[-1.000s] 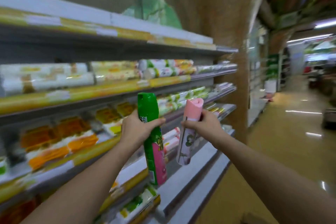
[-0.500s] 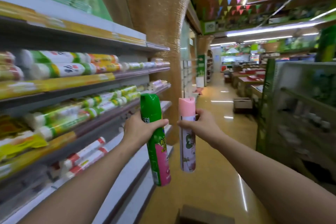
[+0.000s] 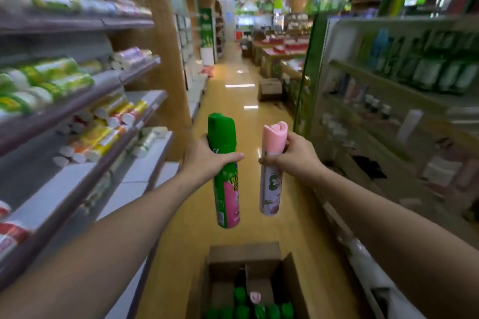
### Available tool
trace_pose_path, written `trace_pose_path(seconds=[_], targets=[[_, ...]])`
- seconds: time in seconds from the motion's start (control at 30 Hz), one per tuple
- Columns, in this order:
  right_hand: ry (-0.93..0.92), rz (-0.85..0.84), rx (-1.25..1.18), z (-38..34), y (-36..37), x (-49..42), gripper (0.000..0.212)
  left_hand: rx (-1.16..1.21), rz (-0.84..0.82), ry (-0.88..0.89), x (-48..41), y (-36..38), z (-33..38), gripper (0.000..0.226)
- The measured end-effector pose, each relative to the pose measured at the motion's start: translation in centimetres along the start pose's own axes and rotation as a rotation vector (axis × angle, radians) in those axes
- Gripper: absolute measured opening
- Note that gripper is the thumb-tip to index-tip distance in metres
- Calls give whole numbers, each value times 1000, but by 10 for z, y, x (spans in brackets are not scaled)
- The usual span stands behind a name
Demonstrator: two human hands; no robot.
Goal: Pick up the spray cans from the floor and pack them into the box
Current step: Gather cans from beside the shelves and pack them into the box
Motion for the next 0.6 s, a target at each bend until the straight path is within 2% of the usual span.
trace_pose_path(seconds=[0.1, 0.23, 0.33, 0.47, 0.6], targets=[[98, -20, 11, 58, 18, -18, 77, -60, -84, -64, -25, 41, -42, 69], [235, -55, 46, 155, 48, -33, 71, -117, -197, -212, -37, 105, -114, 76], [311, -109, 33, 233, 76, -37, 79, -132, -236, -339, -35, 152, -175, 80], [436, -177, 0, 343, 115, -36, 66, -156, -236, -499, -26, 214, -260, 81], [508, -219, -12, 438, 165, -25, 52, -203, -197, -601, 0, 266, -353, 62]])
Point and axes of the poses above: each hand's wrist, its own x-axis away from the middle knuckle, its own y-axis out of the palm, z = x × y, the point moved 7 cm from there along -x, towards the middle knuckle, and after that the axes turned 2 degrees about -z, right-handed, at the moved point
